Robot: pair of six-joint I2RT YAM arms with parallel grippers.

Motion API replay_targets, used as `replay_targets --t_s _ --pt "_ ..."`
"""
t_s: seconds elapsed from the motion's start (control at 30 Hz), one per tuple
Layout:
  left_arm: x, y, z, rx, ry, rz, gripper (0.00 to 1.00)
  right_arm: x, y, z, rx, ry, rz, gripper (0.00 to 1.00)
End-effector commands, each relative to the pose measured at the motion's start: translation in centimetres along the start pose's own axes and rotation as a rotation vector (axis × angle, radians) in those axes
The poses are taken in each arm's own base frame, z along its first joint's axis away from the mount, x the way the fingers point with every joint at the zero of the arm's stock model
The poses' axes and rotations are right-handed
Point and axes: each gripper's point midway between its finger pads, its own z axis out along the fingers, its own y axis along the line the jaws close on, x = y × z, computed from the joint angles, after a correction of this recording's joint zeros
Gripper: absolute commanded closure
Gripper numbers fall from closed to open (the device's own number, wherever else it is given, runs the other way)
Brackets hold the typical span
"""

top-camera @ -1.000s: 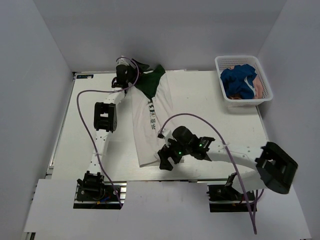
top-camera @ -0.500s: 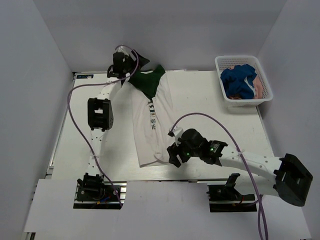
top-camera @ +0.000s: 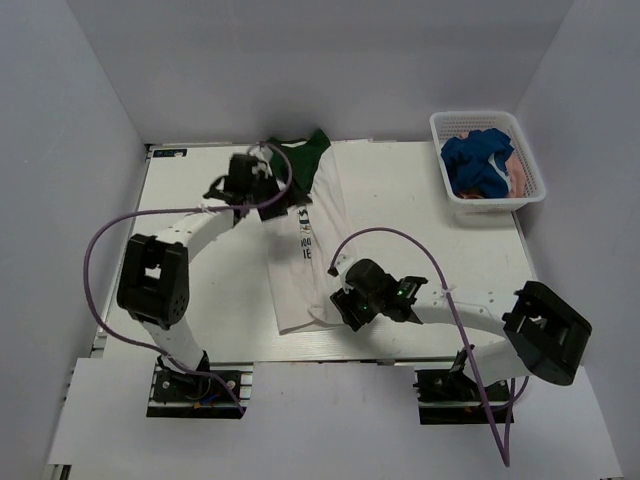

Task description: Fold and stack the t-shirts

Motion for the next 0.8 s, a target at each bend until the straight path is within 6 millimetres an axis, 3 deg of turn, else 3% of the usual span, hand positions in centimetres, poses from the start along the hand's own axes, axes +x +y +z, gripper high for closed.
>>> replay_targets --t_s 0.0,0.07,0.2,0.3,0.53,0.7,0.77 --pt "7.3 3.5 1.4 -0.089 0.169 -0.040 0.00 -1.6 -1.2 0.3 0.077 -0.032 -0.010 0.39" --pt "10.4 5.5 2.3 -0.155 0.269 -0.048 0.00 -1.1 -1.4 0.5 0.095 -0.015 -0.002 0.51" --pt "14.4 7.8 3.1 -0.266 0.388 -0.040 0.00 -1.3 -1.7 0.1 0.115 -0.026 0.020 0.82" --pt "15.6 9.1 3.0 -0.315 0.407 -0.038 0.00 -1.5 -1.2 -0.7 0.092 -0.048 0.045 1.00" --pt "17.0 11.5 2.6 -0.409 0.443 -0.036 0.00 -0.9 -0.8 -2.7 0.065 -0.055 0.080 1.00" --pt "16.3 11.4 2.8 -0.424 0.431 -0.029 0.00 1.3 -0.9 -2.9 0.069 0.002 0.100 1.00" --pt "16.3 11.4 2.8 -0.422 0.433 -0.020 0.00 1.8 -0.5 -3.1 0.052 0.015 0.129 0.95"
